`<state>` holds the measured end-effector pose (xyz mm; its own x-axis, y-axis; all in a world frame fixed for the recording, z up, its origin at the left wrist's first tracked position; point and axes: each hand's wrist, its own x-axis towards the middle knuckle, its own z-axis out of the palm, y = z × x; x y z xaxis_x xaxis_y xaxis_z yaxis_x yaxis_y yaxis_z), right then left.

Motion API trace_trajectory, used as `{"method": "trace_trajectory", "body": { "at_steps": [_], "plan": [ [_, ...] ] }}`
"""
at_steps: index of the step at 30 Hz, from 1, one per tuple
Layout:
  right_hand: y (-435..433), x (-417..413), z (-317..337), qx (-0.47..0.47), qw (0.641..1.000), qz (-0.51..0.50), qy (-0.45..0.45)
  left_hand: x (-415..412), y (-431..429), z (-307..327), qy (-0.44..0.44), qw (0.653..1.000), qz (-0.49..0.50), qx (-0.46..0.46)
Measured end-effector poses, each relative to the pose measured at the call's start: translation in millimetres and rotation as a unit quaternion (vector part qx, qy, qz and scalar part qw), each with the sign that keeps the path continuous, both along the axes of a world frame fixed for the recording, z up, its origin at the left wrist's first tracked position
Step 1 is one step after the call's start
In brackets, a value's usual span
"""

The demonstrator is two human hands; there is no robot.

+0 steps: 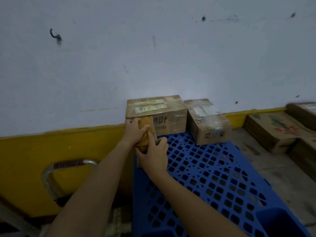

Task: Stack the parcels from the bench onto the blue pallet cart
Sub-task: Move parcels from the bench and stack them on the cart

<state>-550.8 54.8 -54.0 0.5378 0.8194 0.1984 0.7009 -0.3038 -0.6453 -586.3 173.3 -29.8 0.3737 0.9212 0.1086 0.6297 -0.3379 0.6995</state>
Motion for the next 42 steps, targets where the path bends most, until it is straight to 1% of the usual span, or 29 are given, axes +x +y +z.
{"method": "trace_trajectory", "body": {
  "at_steps": [3,7,10,14,17,20,23,26,28,30,33,37,42],
  "plan": [
    [0.2,1.1,1.2,-0.002,1.0,0.009,0.003,-0.8,-1.4,3.0,0.007,1.0,-0.004,0.002],
    [-4.5,11.9,5.3,-0.023,0.998,0.056,0.021,-1.0,-1.6,8.7,0.031,0.999,-0.015,0.014],
    [-14.8,25.8,7.7,-0.044,0.996,0.078,0.002,-4.2,-1.8,14.5,0.037,0.999,-0.014,0.025],
    [-35.7,53.8,18.7,-0.052,0.997,0.056,-0.014,2.2,-8.5,34.2,0.07,0.994,0.028,0.077],
    [-56.8,83.4,28.2,-0.041,0.998,0.038,-0.04,25.8,-23.1,56.1,0.062,0.992,0.022,0.111],
    [-86.8,118.3,34.8,-0.054,0.998,0.017,-0.035,60.9,-51.4,70.4,0.063,0.987,-0.02,0.147],
    [-121.8,161.0,37.8,-0.052,0.998,-0.01,-0.043,108.4,-89.6,72.2,0.036,0.984,-0.069,0.163],
    [-165.6,212.9,31.8,-0.046,0.997,-0.031,-0.059,164.1,-133.6,65.2,-0.002,0.981,-0.112,0.16],
    [-199.2,252.1,25.3,-0.058,0.996,-0.035,-0.065,203.6,-162.3,55.0,-0.009,0.98,-0.134,0.144],
    [-233.8,293.2,16.9,-0.067,0.994,-0.054,-0.071,245.6,-191.2,42.4,0.008,0.981,-0.16,0.111],
    [-283.5,350.8,5.8,-0.071,0.989,-0.112,-0.068,309.3,-233.4,21.9,0.032,0.975,-0.202,0.081],
    [-338.6,411.3,-6.0,-0.11,0.982,-0.153,-0.024,380.0,-284.1,-4.6,0.071,0.966,-0.24,0.065],
    [-376.9,473.5,-22.3,-0.104,0.97,-0.218,0.009,445.3,-313.6,-28.4,0.113,0.958,-0.261,0.024]
  ]
}}
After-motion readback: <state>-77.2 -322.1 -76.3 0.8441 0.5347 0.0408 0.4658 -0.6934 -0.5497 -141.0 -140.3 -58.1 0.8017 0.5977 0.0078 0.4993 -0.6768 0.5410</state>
